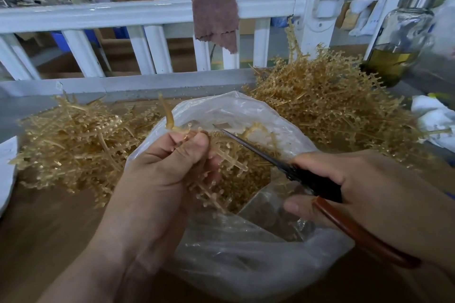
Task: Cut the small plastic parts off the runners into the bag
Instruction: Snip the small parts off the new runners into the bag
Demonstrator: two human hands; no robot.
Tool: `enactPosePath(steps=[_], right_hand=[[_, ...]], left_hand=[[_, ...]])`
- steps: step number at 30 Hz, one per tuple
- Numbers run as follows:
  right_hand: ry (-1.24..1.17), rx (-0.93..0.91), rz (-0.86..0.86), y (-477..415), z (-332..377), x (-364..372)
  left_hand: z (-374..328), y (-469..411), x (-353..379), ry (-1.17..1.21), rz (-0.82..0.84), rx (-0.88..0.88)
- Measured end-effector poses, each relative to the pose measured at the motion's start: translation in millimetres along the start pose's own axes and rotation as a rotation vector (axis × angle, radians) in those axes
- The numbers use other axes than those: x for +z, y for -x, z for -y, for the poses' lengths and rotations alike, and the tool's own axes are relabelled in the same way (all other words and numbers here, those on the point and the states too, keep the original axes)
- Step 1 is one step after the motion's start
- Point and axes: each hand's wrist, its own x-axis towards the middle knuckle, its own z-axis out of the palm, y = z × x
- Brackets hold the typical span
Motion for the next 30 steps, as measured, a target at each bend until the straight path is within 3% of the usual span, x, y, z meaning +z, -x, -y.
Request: enactPosePath(steps=[19,30], right_hand=[[0.168,-0.036,-0.023,2.0,5.0,-2.1],[0.190,-0.065,-0.072,2.7,9.4,0.1]], left_hand=[[1.1,0.4,-3.2,-0.005,-0.003,0.054],[4.7,0.5,-2.9,-0.120,0.002,0.194]])
